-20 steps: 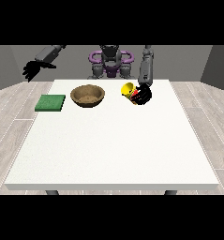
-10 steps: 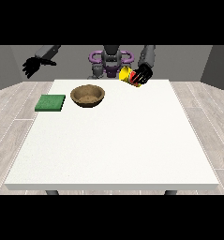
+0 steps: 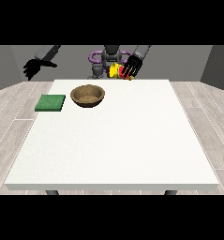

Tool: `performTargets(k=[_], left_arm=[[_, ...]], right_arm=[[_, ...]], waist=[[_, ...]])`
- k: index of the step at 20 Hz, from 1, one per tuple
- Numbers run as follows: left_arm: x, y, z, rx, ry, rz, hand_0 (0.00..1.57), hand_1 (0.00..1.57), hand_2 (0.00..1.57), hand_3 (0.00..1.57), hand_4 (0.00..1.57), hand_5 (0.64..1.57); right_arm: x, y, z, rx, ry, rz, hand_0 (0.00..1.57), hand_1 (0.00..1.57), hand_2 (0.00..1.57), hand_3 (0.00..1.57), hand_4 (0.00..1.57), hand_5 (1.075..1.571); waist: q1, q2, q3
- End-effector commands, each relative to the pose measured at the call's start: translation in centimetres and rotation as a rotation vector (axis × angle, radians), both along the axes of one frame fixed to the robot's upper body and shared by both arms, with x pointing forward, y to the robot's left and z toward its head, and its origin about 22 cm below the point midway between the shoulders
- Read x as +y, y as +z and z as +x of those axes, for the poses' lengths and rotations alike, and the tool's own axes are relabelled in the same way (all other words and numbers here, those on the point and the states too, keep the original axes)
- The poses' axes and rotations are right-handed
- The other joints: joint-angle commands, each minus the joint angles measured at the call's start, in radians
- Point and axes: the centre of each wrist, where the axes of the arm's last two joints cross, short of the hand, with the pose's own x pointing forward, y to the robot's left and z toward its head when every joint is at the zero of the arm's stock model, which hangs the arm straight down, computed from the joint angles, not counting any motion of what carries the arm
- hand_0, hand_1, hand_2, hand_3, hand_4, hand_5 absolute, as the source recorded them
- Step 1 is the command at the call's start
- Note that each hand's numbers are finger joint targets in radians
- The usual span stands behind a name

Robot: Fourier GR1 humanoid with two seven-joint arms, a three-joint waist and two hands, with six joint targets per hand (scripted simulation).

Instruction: Pick the cup and pour the ball into the bowl, then pick the bowl and place it on the pad

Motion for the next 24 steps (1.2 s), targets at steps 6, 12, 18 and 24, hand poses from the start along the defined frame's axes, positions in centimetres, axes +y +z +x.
performTargets(k=[6, 12, 18, 24], left_arm=[[-4.5, 2.1, 0.0, -0.052, -0.005, 0.238, 0.68, 0.68, 1.57, 1.53, 0.89, 1.571], [-8.6, 4.0, -2.1, -0.205, -0.072, 0.372, 0.52, 0.52, 1.57, 1.57, 0.84, 1.571], [-9.4, 4.4, -2.3, -0.237, -0.05, 0.52, 0.28, 0.28, 1.57, 1.57, 0.86, 1.57], [-10.0, 1.1, -5.0, -0.194, -0.145, 0.703, 0.05, 0.05, 1.57, 1.57, 1.09, 1.495]], right_arm=[[0.9, 1.4, 2.5, -0.012, 0.04, -0.012, 0.0, 0.0, 0.0, 0.0, 0.0, 1.551], [0.7, 4.4, 5.8, -0.059, 0.012, -0.047, 0.0, 0.0, 0.0, 0.14, 0.0, 1.53], [3.2, 3.4, 6.9, -0.069, 0.043, -0.022, 0.0, 0.0, 0.0, 0.3, 0.0, 1.528], [6.1, 3.9, 8.9, -0.042, 0.113, -0.019, 0.0, 0.0, 0.0, 0.28, 0.0, 1.523]], waist=[[-0.044, 0.005, -0.001], [0.002, 0.083, 0.0001], [-0.039, 0.092, -0.0005], [-0.078, 0.066, -0.0008]])
